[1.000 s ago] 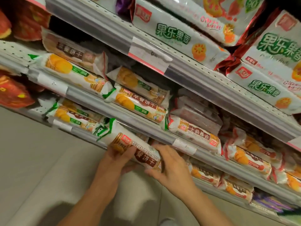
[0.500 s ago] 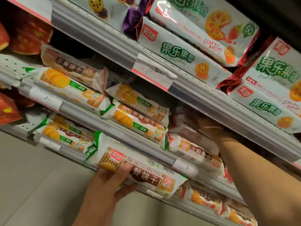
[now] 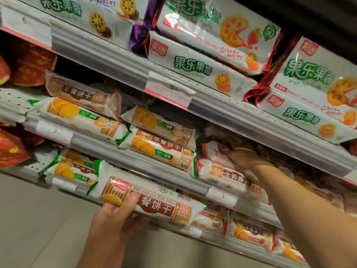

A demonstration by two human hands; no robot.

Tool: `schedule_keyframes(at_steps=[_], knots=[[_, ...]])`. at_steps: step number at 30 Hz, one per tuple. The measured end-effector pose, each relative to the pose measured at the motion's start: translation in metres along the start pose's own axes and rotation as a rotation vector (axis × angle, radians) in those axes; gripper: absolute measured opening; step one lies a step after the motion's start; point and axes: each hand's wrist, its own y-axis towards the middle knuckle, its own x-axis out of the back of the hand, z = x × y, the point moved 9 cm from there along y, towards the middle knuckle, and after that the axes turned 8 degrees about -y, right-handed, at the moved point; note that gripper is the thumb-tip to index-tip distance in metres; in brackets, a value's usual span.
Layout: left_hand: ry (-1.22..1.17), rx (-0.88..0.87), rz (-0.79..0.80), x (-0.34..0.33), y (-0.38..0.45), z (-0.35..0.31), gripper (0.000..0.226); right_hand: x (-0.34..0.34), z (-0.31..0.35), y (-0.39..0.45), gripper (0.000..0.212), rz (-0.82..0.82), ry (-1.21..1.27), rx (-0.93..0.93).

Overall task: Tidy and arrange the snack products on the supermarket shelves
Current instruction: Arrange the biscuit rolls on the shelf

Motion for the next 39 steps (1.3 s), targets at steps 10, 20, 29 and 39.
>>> schedule_keyframes(at_steps=[10, 20, 29, 39], knots=[[-0.07, -0.165, -0.182, 0.022, -0.012, -0.045, 0.062, 0.052, 0.119, -0.05, 0.053, -0.362, -0.158, 0.17], [-0.076, -0.106, -0.399, 0.046, -0.015, -0.048, 0.052, 0.06, 0.32, -0.066, 0.066, -0.299, 0.124, 0.621], [-0.017, 0.012, -0.386, 0.043, -0.006, -0.034, 0.032, 0.061, 0.387, -0.031, 0.056, -0.445, -0.073, 0.581], [-0.192, 0.033, -0.397, 0.046, 0.004, -0.009, 0.056, 0.062, 0.353, -0.062, 0.052, -0.569, 0.122, 0.665]])
